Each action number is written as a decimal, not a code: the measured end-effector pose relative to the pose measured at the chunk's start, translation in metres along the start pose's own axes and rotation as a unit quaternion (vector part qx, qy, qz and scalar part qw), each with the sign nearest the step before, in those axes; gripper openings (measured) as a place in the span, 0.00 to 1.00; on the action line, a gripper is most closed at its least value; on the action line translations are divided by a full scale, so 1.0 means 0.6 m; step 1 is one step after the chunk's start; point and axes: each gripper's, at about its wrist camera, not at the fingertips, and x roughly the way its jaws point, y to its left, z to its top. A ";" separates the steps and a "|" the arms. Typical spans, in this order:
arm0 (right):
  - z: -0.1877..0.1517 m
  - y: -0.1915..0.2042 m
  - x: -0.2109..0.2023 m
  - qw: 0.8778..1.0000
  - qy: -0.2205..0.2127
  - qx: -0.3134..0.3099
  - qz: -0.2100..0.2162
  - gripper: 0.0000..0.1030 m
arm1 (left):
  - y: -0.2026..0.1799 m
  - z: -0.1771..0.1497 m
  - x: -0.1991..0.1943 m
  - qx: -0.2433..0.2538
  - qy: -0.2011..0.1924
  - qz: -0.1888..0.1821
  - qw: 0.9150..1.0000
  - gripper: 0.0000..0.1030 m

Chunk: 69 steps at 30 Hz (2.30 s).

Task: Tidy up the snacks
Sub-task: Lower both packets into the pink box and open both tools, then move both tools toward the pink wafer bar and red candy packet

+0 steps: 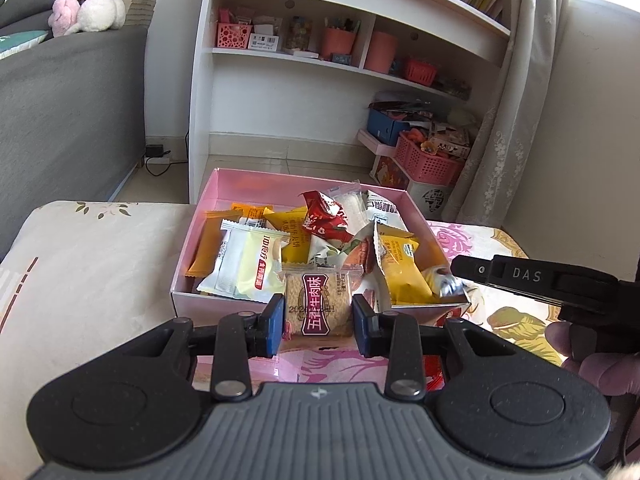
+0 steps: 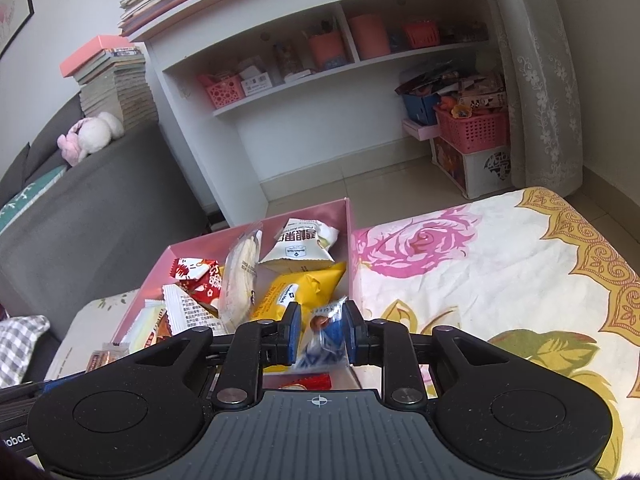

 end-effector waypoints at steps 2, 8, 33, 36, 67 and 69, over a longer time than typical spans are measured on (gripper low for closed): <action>0.000 0.000 -0.003 1.000 0.001 0.001 0.001 0.30 | 0.001 0.003 0.004 0.009 -0.002 0.005 1.000 0.31; 0.001 0.007 -0.019 1.000 0.002 -0.012 0.008 0.48 | 0.018 0.028 0.036 0.011 -0.005 0.023 1.000 0.31; -0.001 0.009 -0.024 0.999 0.021 -0.039 0.010 0.67 | 0.031 0.090 0.114 0.031 -0.023 0.079 0.996 0.62; -0.001 0.010 -0.029 0.999 0.022 -0.047 0.010 0.67 | 0.031 0.087 0.100 0.031 -0.025 0.078 0.996 0.68; -0.056 0.040 -0.068 0.992 0.011 -0.122 -0.027 0.94 | 0.099 -0.006 0.021 -0.119 0.058 0.085 0.988 0.99; -0.059 0.039 -0.060 0.992 0.014 -0.124 -0.033 0.94 | 0.097 -0.011 0.028 -0.137 0.062 0.093 0.984 0.99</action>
